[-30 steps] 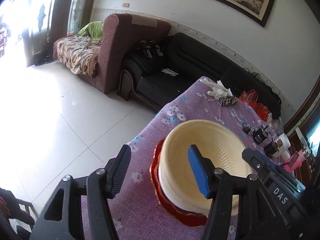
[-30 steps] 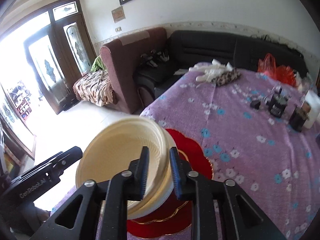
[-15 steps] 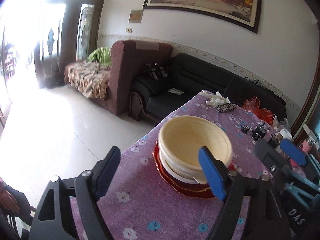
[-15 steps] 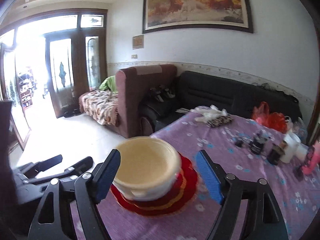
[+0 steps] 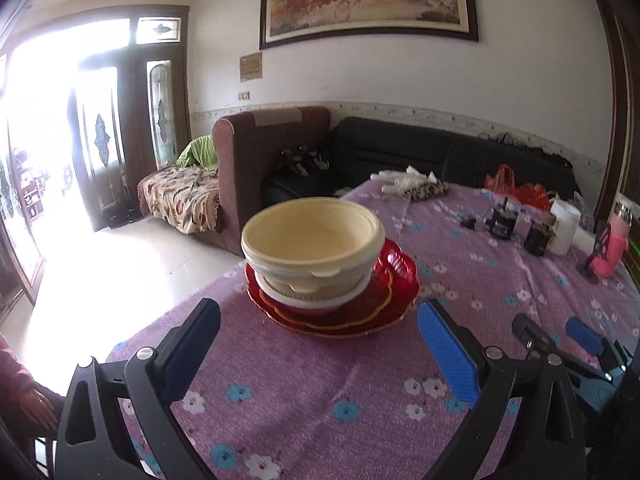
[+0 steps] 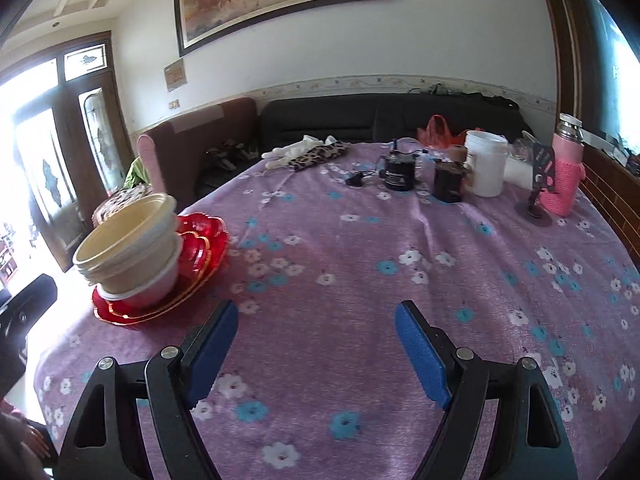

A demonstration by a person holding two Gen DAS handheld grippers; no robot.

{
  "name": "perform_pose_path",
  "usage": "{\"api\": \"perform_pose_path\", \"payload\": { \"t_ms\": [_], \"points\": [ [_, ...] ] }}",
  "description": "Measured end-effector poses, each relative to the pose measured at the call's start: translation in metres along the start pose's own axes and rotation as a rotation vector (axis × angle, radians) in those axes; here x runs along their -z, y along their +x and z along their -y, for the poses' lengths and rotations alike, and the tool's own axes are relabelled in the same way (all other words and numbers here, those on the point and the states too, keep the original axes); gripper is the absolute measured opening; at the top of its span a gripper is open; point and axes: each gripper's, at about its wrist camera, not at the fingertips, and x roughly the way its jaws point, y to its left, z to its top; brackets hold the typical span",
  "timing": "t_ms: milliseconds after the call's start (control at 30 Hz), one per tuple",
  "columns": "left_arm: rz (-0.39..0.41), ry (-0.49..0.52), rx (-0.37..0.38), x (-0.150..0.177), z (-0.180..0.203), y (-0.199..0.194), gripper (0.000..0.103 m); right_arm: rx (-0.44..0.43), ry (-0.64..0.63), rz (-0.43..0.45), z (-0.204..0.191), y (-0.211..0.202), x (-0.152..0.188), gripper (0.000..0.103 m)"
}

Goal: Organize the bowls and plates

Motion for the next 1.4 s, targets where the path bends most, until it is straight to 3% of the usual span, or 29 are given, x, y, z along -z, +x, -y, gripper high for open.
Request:
{"api": "perform_pose_path", "payload": {
  "t_ms": [100, 200, 467, 1400],
  "points": [
    [-0.022, 0.011, -0.007, 0.005, 0.003, 0.005, 0.099, 0.046, 0.018, 0.041, 0.012, 0.005, 0.008, 0.086],
    [-0.025, 0.021, -0.013, 0.006, 0.009, 0.008, 0.099, 0.039, 0.055, -0.011, 0.021, 0.017, 0.01, 0.086],
    [-0.036, 0.042, -0.006, 0.009, 0.024, 0.012, 0.099, 0.04, -0.024, 0.009, 0.004, 0.012, 0.015, 0.087],
    [-0.036, 0.008, 0.017, 0.014, 0.005, 0.009, 0.099, 0.075, -0.054, 0.002, -0.004, 0.016, 0.021, 0.089]
  ]
}}
